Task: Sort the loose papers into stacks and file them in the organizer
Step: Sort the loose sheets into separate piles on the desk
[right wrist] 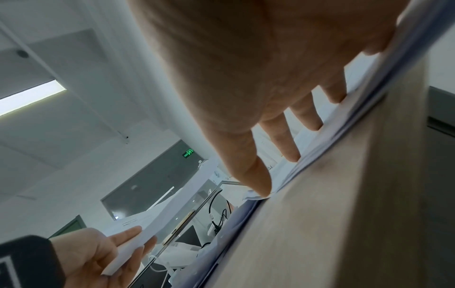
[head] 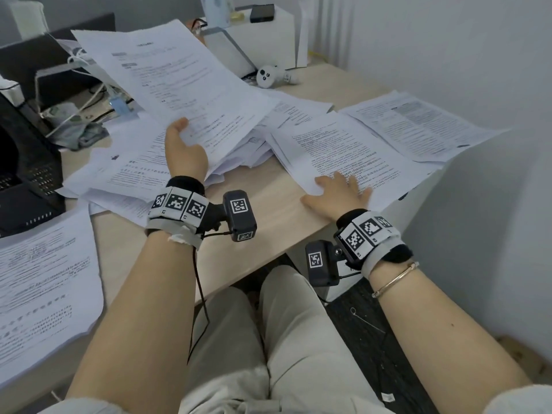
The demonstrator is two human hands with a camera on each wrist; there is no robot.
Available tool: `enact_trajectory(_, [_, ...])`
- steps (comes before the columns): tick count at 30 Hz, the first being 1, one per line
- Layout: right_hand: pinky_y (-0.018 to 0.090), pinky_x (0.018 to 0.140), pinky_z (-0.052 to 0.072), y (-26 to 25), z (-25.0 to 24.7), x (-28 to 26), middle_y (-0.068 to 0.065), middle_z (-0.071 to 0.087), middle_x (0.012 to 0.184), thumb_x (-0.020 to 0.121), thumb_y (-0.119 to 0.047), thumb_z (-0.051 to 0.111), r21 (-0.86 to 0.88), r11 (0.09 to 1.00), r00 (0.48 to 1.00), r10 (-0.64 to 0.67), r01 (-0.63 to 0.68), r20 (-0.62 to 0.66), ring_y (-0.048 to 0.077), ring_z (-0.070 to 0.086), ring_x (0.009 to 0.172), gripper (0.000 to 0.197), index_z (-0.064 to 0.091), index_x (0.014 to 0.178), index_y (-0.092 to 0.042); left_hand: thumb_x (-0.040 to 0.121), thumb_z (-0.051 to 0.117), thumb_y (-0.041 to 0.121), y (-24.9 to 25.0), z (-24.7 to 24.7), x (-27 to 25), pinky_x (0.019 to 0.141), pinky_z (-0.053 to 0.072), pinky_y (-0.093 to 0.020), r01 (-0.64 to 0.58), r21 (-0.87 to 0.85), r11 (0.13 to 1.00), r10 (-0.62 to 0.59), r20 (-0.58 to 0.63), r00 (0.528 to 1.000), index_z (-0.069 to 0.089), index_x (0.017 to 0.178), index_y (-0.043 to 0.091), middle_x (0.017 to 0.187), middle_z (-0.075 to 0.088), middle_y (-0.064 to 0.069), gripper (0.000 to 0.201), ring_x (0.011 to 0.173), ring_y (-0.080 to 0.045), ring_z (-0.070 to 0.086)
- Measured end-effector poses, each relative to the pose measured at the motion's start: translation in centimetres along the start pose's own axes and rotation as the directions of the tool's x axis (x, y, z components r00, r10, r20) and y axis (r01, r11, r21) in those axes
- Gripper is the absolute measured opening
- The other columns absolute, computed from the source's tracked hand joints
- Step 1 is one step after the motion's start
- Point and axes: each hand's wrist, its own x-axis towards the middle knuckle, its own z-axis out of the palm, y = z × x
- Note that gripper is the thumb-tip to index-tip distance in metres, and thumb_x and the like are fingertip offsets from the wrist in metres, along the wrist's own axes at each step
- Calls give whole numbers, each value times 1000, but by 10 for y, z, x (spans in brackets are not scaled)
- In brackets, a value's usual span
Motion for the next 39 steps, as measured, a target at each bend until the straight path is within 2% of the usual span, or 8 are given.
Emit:
enact_trajectory(6, [55,115,-4,-20,-15,-7,5,25,154,84,-56,53,185,978,971,-49,94,-235,31,12,144,70,34,144,-24,83,22,-19,-6,-11,-1,61,38,8,-54,40,998,53,36,998,45,134,9,138,40,-4,62,118,-10,37])
enact_trajectory(10, [47,116,16,-43,-30,-13,7,34,149,90,-43,52,410,871,922,-112,270,-371,27,25,139,63,33,143,-16,77,23,-19,-10,-25,3,98,41,-16,-57,25,998,56,44,997,52,125,11,129,48,-1,63,123,-15,43])
enact_trajectory(12, [41,113,23,-57,-35,-14,7,36,147,92,-37,52,499,803,907,-115,324,-405,27,29,136,59,33,143,-16,77,24,-18,-10,-35,2,96,40,-18,-57,33,998,56,48,997,53,122,12,128,49,-1,62,117,-13,44])
enact_trajectory(21, [23,98,29,-114,-16,-22,9,38,144,93,-18,52,622,722,952,-205,303,-226,23,36,133,67,15,149,-16,72,25,-18,-17,-86,-15,95,42,-24,-101,53,993,97,74,993,56,111,10,111,51,6,58,111,-13,47])
enact_trajectory(25, [19,95,32,-134,-5,-26,8,41,141,93,-9,46,641,717,962,-207,273,-178,22,43,127,64,15,148,-13,77,28,-18,-21,-116,-24,76,41,-1,-118,71,990,113,70,991,55,114,7,110,49,5,52,105,-10,47])
enact_trajectory(29, [28,102,38,-158,7,-28,6,44,135,91,-4,41,653,699,957,-211,290,-200,21,47,122,58,22,145,-15,80,31,-15,-26,-149,-28,62,39,3,-114,124,986,108,57,993,55,116,9,108,48,7,49,95,-6,47])
enact_trajectory(33, [19,81,34,-186,18,-36,1,47,112,92,0,37,660,677,945,-235,326,-227,16,49,108,54,28,143,-16,79,34,-14,-32,-180,-30,64,38,5,-108,168,980,105,29,994,56,117,10,110,48,7,50,101,-7,45])
enact_trajectory(39, [24,91,41,-227,33,-51,5,51,119,92,-1,37,674,627,919,-314,390,-240,14,50,103,50,33,139,-17,82,38,-12,-49,-225,-31,88,38,-16,-26,210,977,26,3,1000,46,130,13,129,47,1,55,113,-10,44])
